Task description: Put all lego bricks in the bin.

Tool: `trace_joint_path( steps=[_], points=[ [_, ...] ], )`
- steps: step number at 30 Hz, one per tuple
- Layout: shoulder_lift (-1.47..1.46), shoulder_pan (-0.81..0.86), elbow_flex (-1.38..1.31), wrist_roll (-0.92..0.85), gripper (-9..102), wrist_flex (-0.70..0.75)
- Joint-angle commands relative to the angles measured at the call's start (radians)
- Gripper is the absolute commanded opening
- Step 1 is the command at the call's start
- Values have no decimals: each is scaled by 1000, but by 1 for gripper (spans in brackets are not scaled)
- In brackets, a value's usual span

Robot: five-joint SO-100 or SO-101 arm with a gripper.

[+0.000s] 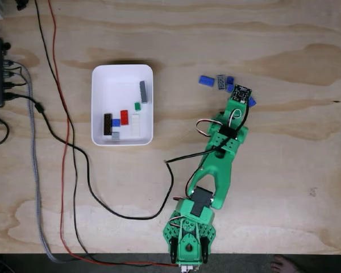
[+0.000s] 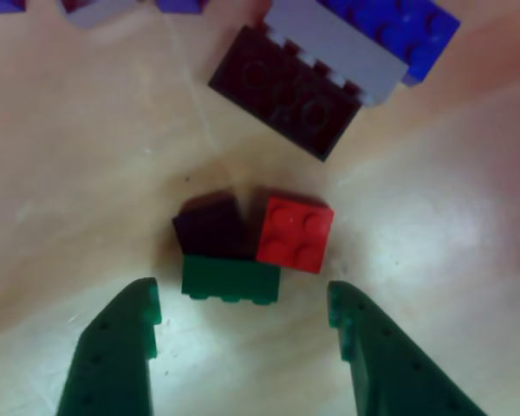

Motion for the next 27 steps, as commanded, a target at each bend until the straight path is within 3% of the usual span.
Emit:
trace_joint_path(
  steps=[1, 9, 14, 21, 24, 27],
  points=[
    [-5, 31, -12, -8, 22, -61],
    [-6, 18, 3, 0, 2, -67],
    [129, -26, 2, 71, 0, 18],
    [383, -153, -110, 215, 0, 222],
    [500, -296, -236, 331, 0, 371],
    [440, -497, -403, 456, 0, 558]
  ],
)
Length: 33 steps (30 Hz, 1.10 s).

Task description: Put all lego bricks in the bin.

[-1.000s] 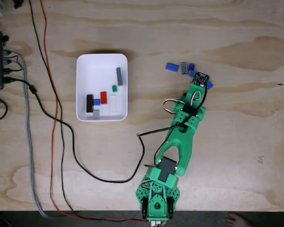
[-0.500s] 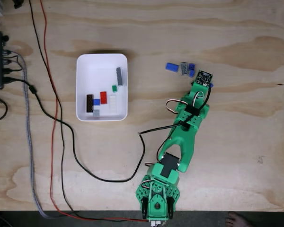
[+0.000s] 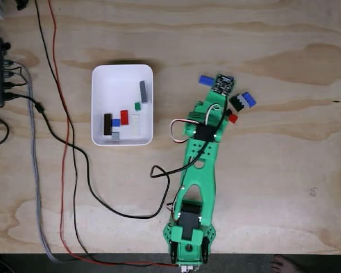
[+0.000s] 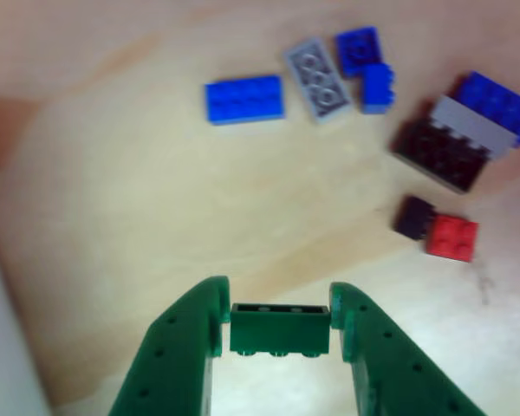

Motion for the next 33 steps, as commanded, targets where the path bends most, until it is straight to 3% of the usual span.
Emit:
trace_joint_path(
  steps=[1, 9, 11, 14, 19, 22, 25, 27, 33],
  points=[
    [55, -273, -250, 181, 0, 218],
    [-199, -540, -348, 391, 6, 209],
    [-212, -552, -351, 436, 23, 184],
    [-179, -529, -345, 460, 30, 181],
    [-26, -299, -353, 414, 30, 198],
    [69, -20, -242, 186, 25, 161],
    [43, 179, -6, -101, 20, -17],
    [-43, 242, 77, -227, 19, -78],
    [-258, 345, 87, -253, 24, -245]
  ],
)
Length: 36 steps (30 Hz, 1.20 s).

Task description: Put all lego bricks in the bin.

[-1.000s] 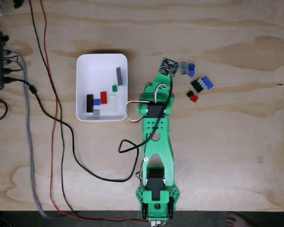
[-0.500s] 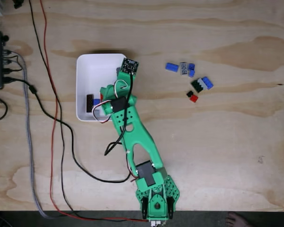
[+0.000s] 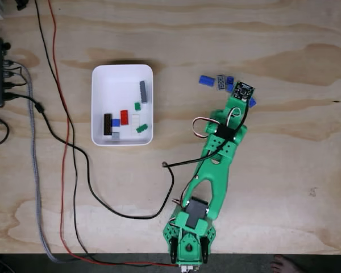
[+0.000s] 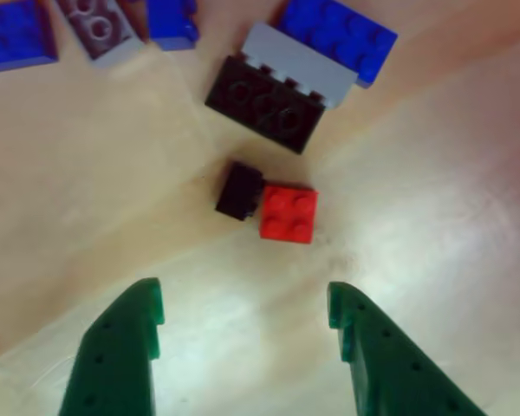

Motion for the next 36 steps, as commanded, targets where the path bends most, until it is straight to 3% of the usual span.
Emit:
trace_joint_path(
  steps=[1, 15, 19, 22, 28, 36],
  points=[
    [-67, 69, -25, -21, 25, -118],
    [-268, 49, -110, 144, 24, -273],
    [-273, 43, -100, 112, 15, -264],
    [-262, 37, -80, 100, 23, -245],
    [-242, 23, -78, 87, 26, -235],
    [-212, 11, -51, 52, 19, -167]
  ],
)
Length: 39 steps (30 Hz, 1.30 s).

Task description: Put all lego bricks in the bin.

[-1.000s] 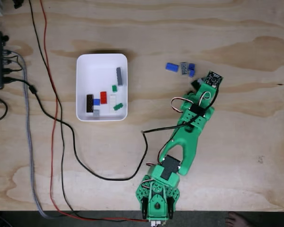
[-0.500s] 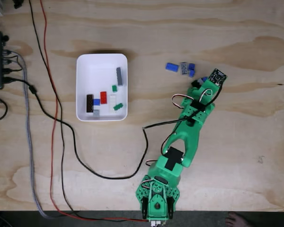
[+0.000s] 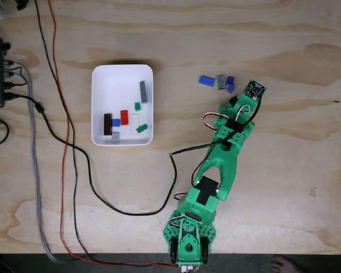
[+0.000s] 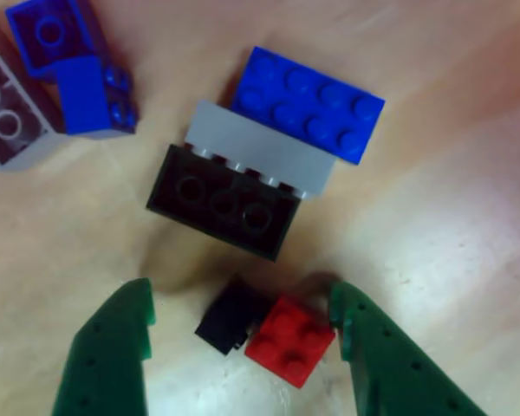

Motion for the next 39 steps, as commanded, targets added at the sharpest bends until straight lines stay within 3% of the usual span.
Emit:
trace_joint_path(
  steps=[1, 9, 16, 20, 24, 27, 32, 36, 39],
  points=[
    [58, 6, 14, -14, 20, 60],
    [37, 43, 28, -46, 13, 89],
    [43, 28, 20, -61, 0, 98],
    [156, -29, 26, 75, 0, 129],
    [485, -229, 5, 307, 0, 242],
    [581, -430, -161, 408, 0, 376],
    [413, -739, -483, 440, 0, 606],
    [272, -937, -586, 491, 0, 658],
    [227, -1014, -563, 508, 10, 678]
  ],
)
